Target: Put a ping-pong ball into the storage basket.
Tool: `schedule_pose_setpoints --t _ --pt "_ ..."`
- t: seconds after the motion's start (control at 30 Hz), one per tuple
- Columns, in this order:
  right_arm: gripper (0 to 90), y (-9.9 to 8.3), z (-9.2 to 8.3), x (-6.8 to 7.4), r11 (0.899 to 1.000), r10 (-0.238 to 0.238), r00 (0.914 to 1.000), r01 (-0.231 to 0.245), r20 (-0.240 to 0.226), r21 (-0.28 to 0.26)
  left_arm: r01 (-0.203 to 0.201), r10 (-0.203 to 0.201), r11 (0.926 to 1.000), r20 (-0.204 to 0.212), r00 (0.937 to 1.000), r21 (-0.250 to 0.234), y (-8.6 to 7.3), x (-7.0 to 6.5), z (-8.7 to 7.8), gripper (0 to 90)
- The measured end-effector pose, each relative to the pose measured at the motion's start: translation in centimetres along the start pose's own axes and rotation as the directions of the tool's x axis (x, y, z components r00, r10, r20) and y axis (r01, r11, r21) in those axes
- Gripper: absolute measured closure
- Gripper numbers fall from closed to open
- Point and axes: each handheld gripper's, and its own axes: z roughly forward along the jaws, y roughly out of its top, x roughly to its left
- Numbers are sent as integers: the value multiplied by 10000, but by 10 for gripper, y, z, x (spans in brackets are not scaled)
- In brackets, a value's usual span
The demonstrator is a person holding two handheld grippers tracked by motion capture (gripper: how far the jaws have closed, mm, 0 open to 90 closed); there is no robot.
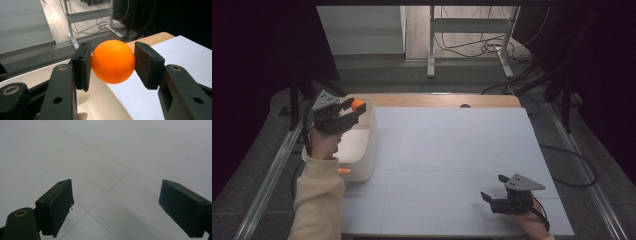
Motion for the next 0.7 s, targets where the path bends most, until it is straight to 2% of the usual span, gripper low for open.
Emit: schedule_pose_setpoints --t 0.3,0.7 --pt "126 0 0 0 10000 -4 10000 4 21 29 236 -230 9994 -233 9995 250 -6 11 5 503" --pt "126 0 0 0 10000 31 10000 -31 -36 -42 442 -416 9969 -419 9983 647 -10 19 13 502"
